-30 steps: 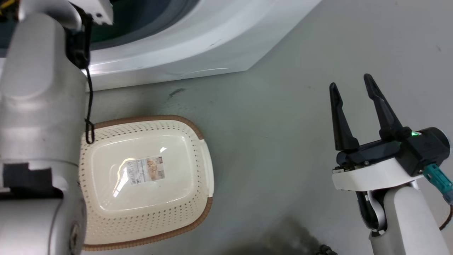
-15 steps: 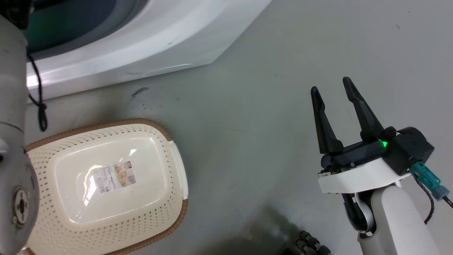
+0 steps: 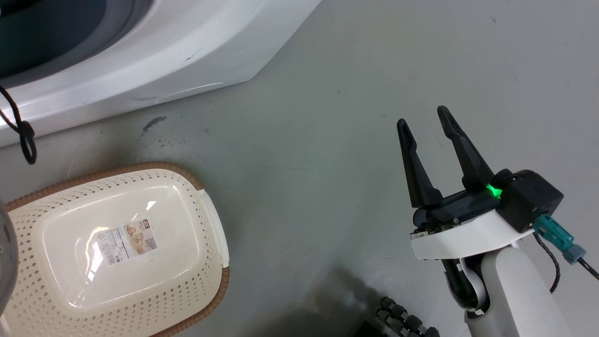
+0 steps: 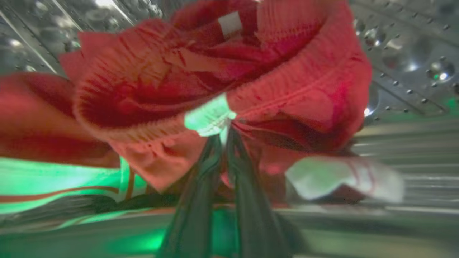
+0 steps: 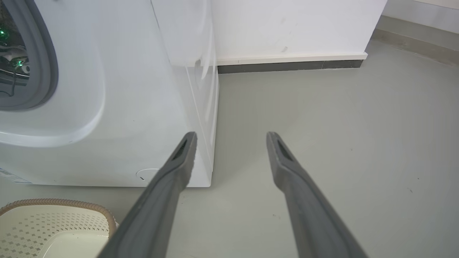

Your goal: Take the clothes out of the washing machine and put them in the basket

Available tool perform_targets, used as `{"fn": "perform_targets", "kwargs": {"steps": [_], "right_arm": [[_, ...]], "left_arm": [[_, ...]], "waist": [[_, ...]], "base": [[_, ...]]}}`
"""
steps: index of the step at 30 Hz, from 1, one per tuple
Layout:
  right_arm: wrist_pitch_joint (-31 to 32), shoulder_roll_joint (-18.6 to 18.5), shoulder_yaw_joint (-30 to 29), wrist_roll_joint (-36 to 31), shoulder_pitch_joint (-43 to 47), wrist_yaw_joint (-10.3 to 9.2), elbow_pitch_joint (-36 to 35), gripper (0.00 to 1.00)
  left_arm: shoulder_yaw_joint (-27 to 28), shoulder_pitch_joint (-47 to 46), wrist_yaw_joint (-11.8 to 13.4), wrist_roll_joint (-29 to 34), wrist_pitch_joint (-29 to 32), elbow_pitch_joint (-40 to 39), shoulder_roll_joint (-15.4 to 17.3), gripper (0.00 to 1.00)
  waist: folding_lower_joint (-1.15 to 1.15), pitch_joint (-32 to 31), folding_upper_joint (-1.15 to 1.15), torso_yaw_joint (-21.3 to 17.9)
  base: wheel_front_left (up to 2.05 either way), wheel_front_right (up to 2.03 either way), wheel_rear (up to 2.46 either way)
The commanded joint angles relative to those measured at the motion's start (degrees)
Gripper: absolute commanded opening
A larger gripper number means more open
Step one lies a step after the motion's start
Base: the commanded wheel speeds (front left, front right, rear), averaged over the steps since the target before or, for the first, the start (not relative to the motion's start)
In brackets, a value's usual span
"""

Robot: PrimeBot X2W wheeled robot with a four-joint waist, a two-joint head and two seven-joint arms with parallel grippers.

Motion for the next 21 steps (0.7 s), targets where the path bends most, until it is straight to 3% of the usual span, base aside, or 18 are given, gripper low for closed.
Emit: {"fn": "perform_targets", "kwargs": {"steps": [1,10,17,21], "right_arm": [[-0.1,0.1,0.0,0.5,-0.9,-0.04,0.3,1.0],[-0.1,0.1,-0.7,-0.3,-0.3,-0.04,1.3,1.0],[-0.1,0.1,-1.9,-2.1,1.4,-0.04,2.6,1.0],[-0.1,0.1,-3.2,-3.1,3.2,-0.04,3.6,1.0]], "left_arm": [[-0.2,0.3,0.2,-0.1,-1.1,-0.3,0.4,0.0],[-0.1,7.0,-0.4,-1.3,-17.0,-3.0,-1.0,0.0],[1.1,14.1,-0.8,-3.6,-33.0,-3.3,-4.2,0.0],[1.6,18.7,-1.4,-4.8,-37.8,-3.2,-6.5,0.0]], "waist": [[-0.01,-0.2,0.0,0.0],[-0.01,-5.0,0.0,2.5],[-0.01,-11.0,0.0,5.6],[-0.01,-14.7,0.0,7.8]], "base": [[0.0,0.0,0.0],[0.0,0.0,0.0],[0.0,0.0,0.0],[0.0,0.0,0.0]]}}
